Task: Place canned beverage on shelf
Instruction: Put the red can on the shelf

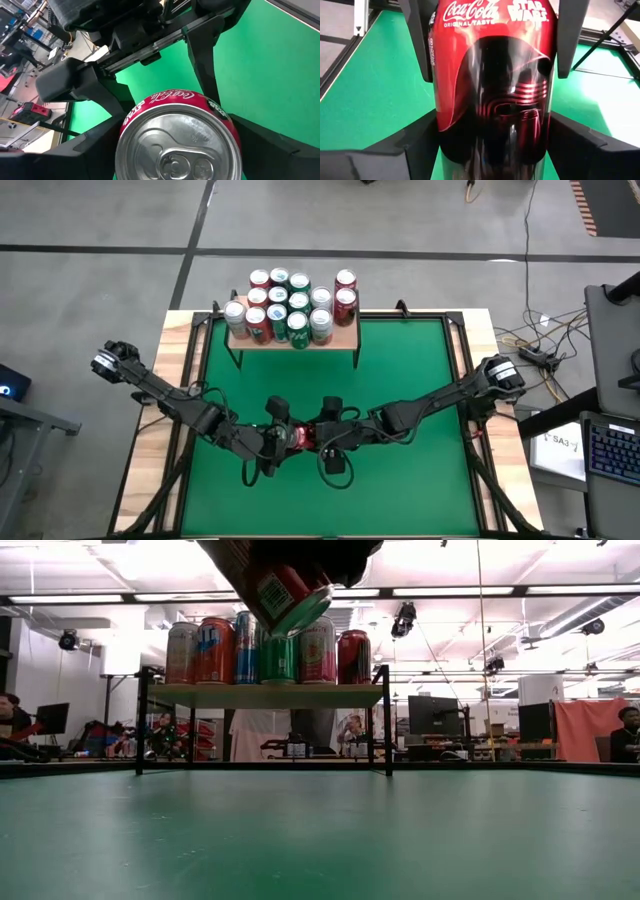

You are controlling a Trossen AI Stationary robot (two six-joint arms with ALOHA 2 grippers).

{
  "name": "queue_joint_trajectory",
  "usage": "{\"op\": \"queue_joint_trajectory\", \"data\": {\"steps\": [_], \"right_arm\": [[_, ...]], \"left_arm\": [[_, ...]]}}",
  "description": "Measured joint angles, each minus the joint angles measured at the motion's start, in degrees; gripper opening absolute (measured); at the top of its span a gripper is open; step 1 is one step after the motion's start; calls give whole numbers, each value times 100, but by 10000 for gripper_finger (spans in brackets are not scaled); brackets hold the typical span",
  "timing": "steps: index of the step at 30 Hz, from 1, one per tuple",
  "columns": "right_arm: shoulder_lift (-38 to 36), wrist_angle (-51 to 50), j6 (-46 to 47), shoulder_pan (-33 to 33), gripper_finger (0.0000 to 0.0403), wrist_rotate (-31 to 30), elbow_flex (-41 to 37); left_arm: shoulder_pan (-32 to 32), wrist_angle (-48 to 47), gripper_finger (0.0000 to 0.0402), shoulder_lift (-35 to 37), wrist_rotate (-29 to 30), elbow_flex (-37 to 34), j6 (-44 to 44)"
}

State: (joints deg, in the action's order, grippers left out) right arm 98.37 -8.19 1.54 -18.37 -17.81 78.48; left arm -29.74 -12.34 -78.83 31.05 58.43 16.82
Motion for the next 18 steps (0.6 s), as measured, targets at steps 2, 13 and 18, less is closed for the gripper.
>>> {"op": "queue_joint_trajectory", "data": {"steps": [2, 13, 18], "right_arm": [[-9, -1, -11, 2, 288, -17, 0], [-268, -561, -30, 69, 288, -540, 2], [-576, -841, -56, 225, 288, -1235, -18]], "left_arm": [[0, 0, 320, 11, 2, -2, 66], [2, -41, 345, 593, 167, 10, 620], [2, -173, 346, 1163, 159, 9, 830]]}}
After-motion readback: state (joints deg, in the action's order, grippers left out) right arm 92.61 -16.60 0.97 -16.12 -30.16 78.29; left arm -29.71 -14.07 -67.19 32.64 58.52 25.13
